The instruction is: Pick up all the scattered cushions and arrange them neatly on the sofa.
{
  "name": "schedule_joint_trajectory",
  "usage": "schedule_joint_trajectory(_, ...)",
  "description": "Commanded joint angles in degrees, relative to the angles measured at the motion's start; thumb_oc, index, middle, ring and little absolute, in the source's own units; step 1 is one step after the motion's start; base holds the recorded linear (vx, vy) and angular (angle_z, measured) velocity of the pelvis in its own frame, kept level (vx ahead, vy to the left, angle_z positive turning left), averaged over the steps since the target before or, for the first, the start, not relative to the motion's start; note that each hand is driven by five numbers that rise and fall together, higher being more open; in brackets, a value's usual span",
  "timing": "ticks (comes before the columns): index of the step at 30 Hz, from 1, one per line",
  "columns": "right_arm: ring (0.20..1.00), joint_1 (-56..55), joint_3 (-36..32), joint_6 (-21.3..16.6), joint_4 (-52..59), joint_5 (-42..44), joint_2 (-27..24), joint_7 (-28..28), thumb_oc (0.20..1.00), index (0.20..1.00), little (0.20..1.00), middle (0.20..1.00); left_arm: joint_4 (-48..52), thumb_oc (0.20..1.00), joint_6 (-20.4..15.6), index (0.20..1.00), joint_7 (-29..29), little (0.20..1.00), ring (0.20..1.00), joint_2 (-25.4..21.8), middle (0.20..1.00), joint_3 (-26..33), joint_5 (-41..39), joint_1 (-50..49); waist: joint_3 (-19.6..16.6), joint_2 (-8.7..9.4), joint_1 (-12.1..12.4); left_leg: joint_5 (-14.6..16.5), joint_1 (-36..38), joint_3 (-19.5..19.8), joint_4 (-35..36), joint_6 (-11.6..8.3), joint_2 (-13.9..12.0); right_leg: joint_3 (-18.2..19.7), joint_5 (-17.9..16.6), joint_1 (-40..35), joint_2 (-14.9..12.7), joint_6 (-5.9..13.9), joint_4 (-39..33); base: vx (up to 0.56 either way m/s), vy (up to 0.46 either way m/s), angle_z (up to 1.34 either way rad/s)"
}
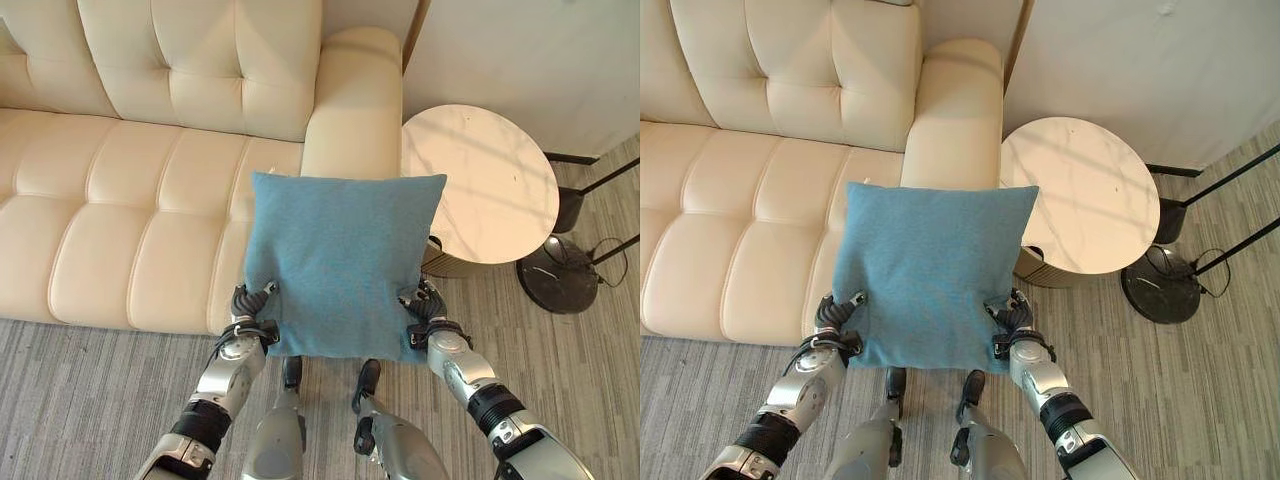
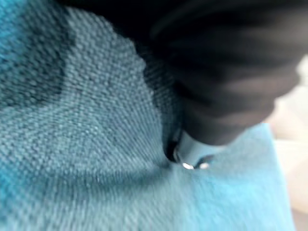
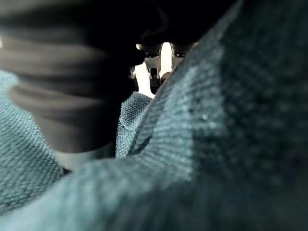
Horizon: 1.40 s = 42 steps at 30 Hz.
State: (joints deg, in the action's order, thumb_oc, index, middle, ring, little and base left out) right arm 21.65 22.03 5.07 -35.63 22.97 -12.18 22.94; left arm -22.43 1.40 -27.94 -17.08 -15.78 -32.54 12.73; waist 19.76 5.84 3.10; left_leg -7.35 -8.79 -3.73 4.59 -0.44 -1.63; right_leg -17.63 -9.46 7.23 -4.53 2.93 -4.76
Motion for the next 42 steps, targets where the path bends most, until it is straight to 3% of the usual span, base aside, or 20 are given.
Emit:
schedule_joint_trajectory(1, 1.0, 0.94, 6.06, -1.87, 3.37, -2.27, 6.89, -1.68, 1.0, 1.0, 1.0, 1.0, 6.42, 0.2, -3.37, 0.2, 1.52, 0.2, 0.2, 4.11, 0.2, -6.83, 1.55, 0.18, -0.79, 1.2, 2.48, 6.6, 0.75, -1.0, 0.41, 1.19, 3.51, 1.9, 5.31, -0.39, -2.14, 3.85, -0.23, 0.0, 0.0, 0.0)
schedule_joint_trajectory(4, 1.0, 1.08, 6.67, -2.52, 5.02, -1.96, 6.81, -1.61, 1.0, 1.0, 1.0, 1.0, 6.99, 0.2, -3.28, 0.2, 1.69, 0.2, 0.2, 3.97, 0.2, -7.71, 1.94, 0.12, -0.72, 1.35, 2.61, 6.66, 0.92, -1.02, 0.41, 1.24, 3.57, 1.79, 5.31, -0.5, -2.18, 3.88, -0.24, 0.0, 0.0, 0.0)
schedule_joint_trajectory(6, 0.351, 1.03, 7.14, -3.21, 6.41, -1.73, 6.77, -1.62, 0.351, 0.351, 0.351, 0.351, 7.49, 0.2, -3.55, 0.2, 1.57, 0.2, 0.2, 4.01, 0.2, -8.12, 1.99, 0.18, -0.72, 1.49, 2.63, 6.71, 0.99, -1.02, 0.41, 1.28, 3.57, 1.66, 5.29, -0.54, -2.23, 3.92, -0.24, 0.0, 0.0, 0.0)
schedule_joint_trajectory(7, 0.2, 0.94, 7.27, -3.67, 6.48, -1.52, 6.95, -1.61, 0.2, 0.2, 0.2, 0.2, 7.87, 0.2, -3.77, 0.2, 1.5, 0.2, 0.2, 4.07, 0.2, -8.32, 2.01, 0.2, -0.71, 1.52, 2.64, 6.73, 1.04, -1.02, 0.41, 1.31, 3.61, 1.68, 5.24, -0.56, -2.23, 3.97, -0.24, 0.0, 0.0, 0.0)
schedule_joint_trajectory(13, 0.2, 0.87, 7.61, -5.93, 8.74, -0.71, 6.95, -2.09, 0.2, 0.2, 0.2, 0.2, 9.43, 0.2, -4.97, 0.2, 1.03, 0.2, 0.2, 3.99, 0.2, -8.77, 2.33, 0.24, -0.86, 1.73, 2.56, 6.78, 1.17, -1.05, 0.41, 1.31, 3.51, 1.84, 5.32, -0.6, -2.22, 4.04, -0.24, 0.0, 0.0, 0.0)
schedule_joint_trajectory(31, 0.2, -3.36, 5.86, -5.57, 17.95, -1.4, 4.33, -4.35, 0.2, 0.2, 0.2, 0.2, 15.22, 0.2, -3.78, 0.2, 3.55, 0.2, 0.2, 2.14, 0.2, -7.81, 2.72, -3.38, -3.32, 1.74, 1.89, 7.61, 3.18, -1.76, 0.41, 2.04, 4.02, 3.18, 4.65, -1.74, -2.6, 4.9, 0.17, -0.03, 0.017, 0.0)
schedule_joint_trajectory(32, 0.2, -3.56, 5.69, -5.79, 18.33, -1.37, 4.12, -4.65, 0.2, 0.2, 0.2, 0.2, 16.09, 0.2, -3.96, 0.2, 3.76, 0.2, 0.2, 1.9, 0.2, -7.59, 2.56, -3.52, -3.14, 1.44, 1.75, 7.25, 3.15, -1.79, 0.41, 2.16, 3.78, 3.99, 5.38, -1.05, -2.34, 4.81, 2.46, -0.11, 0.006, -0.03)
schedule_joint_trajectory(34, 0.2, -4.71, 4.86, -5.94, 21.1, -1.72, 2.79, -6.39, 0.2, 0.2, 0.2, 0.2, 18.26, 0.2, -4.78, 0.2, 4.82, 0.2, 0.2, 1.14, 0.2, -6.44, 1.93, -4.51, -3.41, 0.34, 0.85, 6.37, 2.99, -1.79, 0.41, 2.63, 2.95, 7.13, 11.12, 0.24, -0.74, 3.75, 11.94, -0.15, 0.015, -0.04)
schedule_joint_trajectory(35, 0.2, -4.72, 4.87, -5.93, 21.11, -1.72, 2.78, -6.39, 0.2, 0.2, 0.2, 0.2, 18.27, 0.2, -4.78, 0.2, 4.82, 0.2, 0.2, 1.14, 0.2, -6.43, 1.93, -4.52, -3.41, 0.34, 0.86, 6.38, 3.0, -1.8, 0.41, 2.63, 2.95, 7.14, 11.12, 0.23, -0.74, 3.75, 11.95, -0.12, -0.02, -0.02)
schedule_joint_trajectory(36, 0.2, -6.05, 4.68, -6.01, 22.78, -1.6, 2.09, -7.58, 0.2, 0.2, 0.2, 0.2, 19.58, 0.2, -4.48, 0.2, 5.77, 0.2, 0.2, 1.04, 0.2, -5.8, 1.61, -5.98, -4.47, 0.08, 0.59, 6.21, 3.04, -1.48, 0.41, 2.68, 2.97, 7.67, 14.04, -0.77, 0.2, 3.23, 16.69, -0.04, -0.029, 0.05)
schedule_joint_trajectory(37, 0.2, -6.09, 4.69, -6.0, 22.8, -1.6, 2.09, -7.58, 0.2, 0.2, 0.2, 0.2, 19.6, 0.2, -4.47, 0.2, 5.77, 0.2, 0.2, 1.04, 0.2, -5.79, 1.61, -6.03, -4.53, 0.1, 0.56, 6.2, 3.01, -1.47, 0.41, 2.68, 3.0, 7.66, 14.1, -0.7, 0.17, 3.23, 16.78, -0.06, -0.111, 0.17)
schedule_joint_trajectory(39, 0.2, -8.37, 3.79, -6.05, 25.48, -2.32, 0.9, -8.76, 0.2, 0.2, 0.2, 0.2, 22.01, 0.2, -3.94, 0.2, 6.33, 0.2, 0.2, 0.96, 0.2, -4.16, 1.85, -9.01, -6.69, 0.81, 1.12, 5.31, 3.15, 0.04, 0.41, 2.26, 3.95, 11.71, 17.02, -5.11, 3.92, 2.31, 15.99, -0.09, -0.202, 0.08)
schedule_joint_trajectory(41, 0.2, -10.03, 3.3, -6.06, 27.81, -1.93, -0.05, -9.83, 0.2, 0.2, 0.2, 0.2, 23.45, 0.2, -3.57, 0.2, 7.48, 0.2, 0.2, 0.4, 0.2, -2.23, 2.18, -11.2, -7.89, 1.61, 2.17, 4.32, 2.54, 0.19, 0.41, 1.94, 4.45, 11.56, 17.74, -8.73, 4.95, 0.51, 10.15, -0.12, -0.179, 0.07)
schedule_joint_trajectory(42, 0.2, -10.07, 3.31, -6.04, 27.84, -1.93, -0.05, -9.83, 0.2, 0.2, 0.2, 0.2, 23.49, 0.2, -3.55, 0.2, 7.48, 0.2, 0.2, 0.39, 0.2, -2.22, 2.19, -11.25, -7.89, 1.61, 2.18, 4.32, 2.57, 0.19, 0.41, 1.94, 4.44, 11.56, 17.66, -8.83, 4.97, 0.5, 10.0, -0.2, -0.194, 0.15)
